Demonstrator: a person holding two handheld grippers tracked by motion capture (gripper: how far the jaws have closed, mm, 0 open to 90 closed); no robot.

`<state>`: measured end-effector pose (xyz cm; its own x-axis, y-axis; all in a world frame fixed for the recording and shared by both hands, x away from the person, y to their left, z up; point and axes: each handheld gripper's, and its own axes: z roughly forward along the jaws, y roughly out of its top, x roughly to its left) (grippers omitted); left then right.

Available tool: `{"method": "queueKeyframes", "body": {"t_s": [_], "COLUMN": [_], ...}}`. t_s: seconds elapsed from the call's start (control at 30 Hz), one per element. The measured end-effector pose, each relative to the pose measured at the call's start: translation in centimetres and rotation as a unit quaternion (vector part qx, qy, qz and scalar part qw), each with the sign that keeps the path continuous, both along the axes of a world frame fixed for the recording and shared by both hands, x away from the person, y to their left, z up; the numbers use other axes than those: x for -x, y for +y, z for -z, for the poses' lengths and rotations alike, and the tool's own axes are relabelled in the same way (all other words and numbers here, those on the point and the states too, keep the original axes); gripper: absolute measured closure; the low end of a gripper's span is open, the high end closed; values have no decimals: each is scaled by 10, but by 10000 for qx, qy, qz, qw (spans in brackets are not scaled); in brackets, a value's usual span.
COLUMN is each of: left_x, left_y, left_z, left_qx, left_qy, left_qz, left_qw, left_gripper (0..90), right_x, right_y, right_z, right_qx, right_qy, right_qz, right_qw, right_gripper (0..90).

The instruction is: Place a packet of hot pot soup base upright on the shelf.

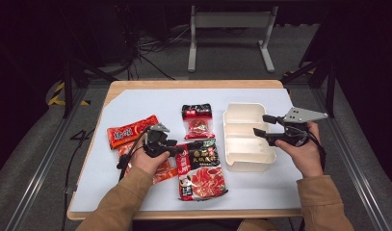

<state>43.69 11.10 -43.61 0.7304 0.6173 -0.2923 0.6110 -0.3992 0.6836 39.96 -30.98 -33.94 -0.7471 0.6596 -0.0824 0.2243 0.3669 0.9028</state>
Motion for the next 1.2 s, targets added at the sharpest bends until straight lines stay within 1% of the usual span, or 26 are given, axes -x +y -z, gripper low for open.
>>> {"method": "queueKeyframes", "body": {"t_s": [0.13, 0.23, 0.33, 0.4, 0.57, 0.67, 0.77, 0.8, 0.9, 0.97, 1.07, 1.13, 1.2], "left_x": [-1, 0, 0, 0, -1, -1, -2, -2, -2, -2, 0, 2, 4], "left_y": [-2, -5, -8, -8, -8, -7, -4, -4, -3, -3, -2, -2, -2], "left_z": [1, 2, 3, 3, 5, 5, 4, 4, 2, 2, -2, -5, -10], "left_qx": [-108, -179, -314, -349, -253, -243, -113, -113, -52, -27, 15, 15, 67], "left_qy": [23, 28, 85, 92, 252, 249, 313, 313, 342, 339, 295, 216, 117], "left_qz": [66, 59, 85, 98, 135, 123, 156, 156, 182, 190, 194, 195, 206], "left_qw": [9999, 9998, 9994, 9993, 9993, 9993, 9993, 9993, 9992, 9992, 9994, 9996, 9997], "left_gripper": [514, 541, 582, 603, 685, 716, 785, 803, 831, 836, 847, 849, 851], "right_x": [0, 0, 0, 0, 0, 1, 1, 1, 1, 1, 1, 1, 2], "right_y": [0, 0, 0, 0, 1, 1, 2, 2, 3, 3, 2, 2, 1], "right_z": [0, 0, 0, 0, 0, 0, 0, 0, 0, 0, -1, -2, -2], "right_qx": [4, -4, -6, -8, 13, 9, 13, 13, 46, 47, 67, 49, 12], "right_qy": [8, 17, 13, 16, 16, 22, 31, 31, 13, 12, 10, 23, 27], "right_qz": [-7, -6, -13, -18, -16, -18, -21, -21, -18, -22, -65, -64, -81], "right_qw": [10000, 10000, 10000, 10000, 10000, 10000, 10000, 10000, 10000, 10000, 10000, 10000, 10000], "right_gripper": [377, 377, 377, 377, 376, 376, 376, 376, 392, 403, 469, 495, 518]}}
